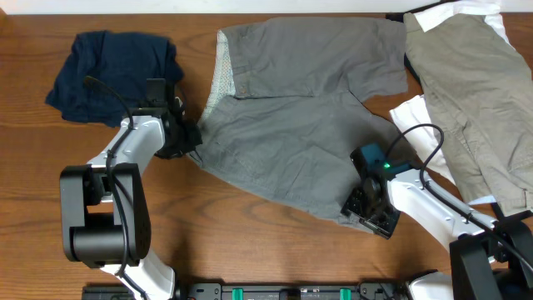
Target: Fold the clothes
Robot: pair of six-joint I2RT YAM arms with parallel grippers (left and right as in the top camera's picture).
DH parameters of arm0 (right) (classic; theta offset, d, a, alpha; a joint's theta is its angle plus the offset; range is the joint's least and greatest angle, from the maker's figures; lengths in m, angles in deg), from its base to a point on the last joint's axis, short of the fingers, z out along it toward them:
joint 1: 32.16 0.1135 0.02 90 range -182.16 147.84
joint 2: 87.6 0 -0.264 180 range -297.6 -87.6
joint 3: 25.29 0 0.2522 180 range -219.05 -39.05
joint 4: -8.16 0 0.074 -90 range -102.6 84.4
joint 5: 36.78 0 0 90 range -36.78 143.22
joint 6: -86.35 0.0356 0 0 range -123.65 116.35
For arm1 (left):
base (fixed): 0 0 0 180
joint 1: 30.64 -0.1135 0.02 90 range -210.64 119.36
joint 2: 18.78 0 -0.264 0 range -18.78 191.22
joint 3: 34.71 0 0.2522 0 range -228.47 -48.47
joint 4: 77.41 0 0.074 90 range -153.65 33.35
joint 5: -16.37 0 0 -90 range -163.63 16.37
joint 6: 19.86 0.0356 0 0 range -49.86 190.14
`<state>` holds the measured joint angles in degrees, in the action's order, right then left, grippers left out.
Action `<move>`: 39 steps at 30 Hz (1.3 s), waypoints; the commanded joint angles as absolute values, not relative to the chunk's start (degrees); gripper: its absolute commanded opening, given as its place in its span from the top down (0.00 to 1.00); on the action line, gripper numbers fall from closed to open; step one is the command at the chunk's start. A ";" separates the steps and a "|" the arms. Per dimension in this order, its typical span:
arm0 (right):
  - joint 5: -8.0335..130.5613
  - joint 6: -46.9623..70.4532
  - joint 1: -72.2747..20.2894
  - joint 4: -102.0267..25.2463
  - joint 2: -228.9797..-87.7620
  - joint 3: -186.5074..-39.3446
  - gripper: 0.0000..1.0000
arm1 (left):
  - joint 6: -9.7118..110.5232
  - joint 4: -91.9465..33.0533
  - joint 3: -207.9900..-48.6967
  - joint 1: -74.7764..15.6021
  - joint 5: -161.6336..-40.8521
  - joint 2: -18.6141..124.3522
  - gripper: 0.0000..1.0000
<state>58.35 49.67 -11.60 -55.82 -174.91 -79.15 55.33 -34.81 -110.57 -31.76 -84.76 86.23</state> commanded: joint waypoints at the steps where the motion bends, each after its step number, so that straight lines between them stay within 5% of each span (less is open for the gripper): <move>1: 56.68 49.25 -11.18 -54.95 -174.86 -77.24 0.34 | 55.25 -34.64 -110.31 -32.13 -83.23 85.27 0.94; 4: 57.08 49.27 -11.14 -54.40 -174.86 -76.09 0.48 | 55.25 -34.64 -110.31 -32.13 -83.23 85.27 0.94; 7: 57.06 49.27 -11.14 -54.42 -174.84 -76.04 0.78 | 55.25 -34.64 -110.31 -32.13 -83.21 85.27 0.94; 11: 57.10 49.25 -11.71 -54.66 -174.45 -76.44 0.96 | 55.27 -34.35 -110.31 -32.35 -83.21 84.97 0.94; 29: 57.10 24.66 -32.52 -68.94 -157.14 -100.24 0.94 | 54.79 -23.03 -110.31 -35.13 -83.23 59.79 0.94; 39: 57.10 17.23 -35.21 -78.84 -156.13 -112.59 0.96 | 53.50 -13.11 -110.31 -35.11 -83.30 45.71 0.94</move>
<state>63.00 20.71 -33.50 -77.59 -157.70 -110.05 54.42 -14.14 -109.85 -33.88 -88.54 49.84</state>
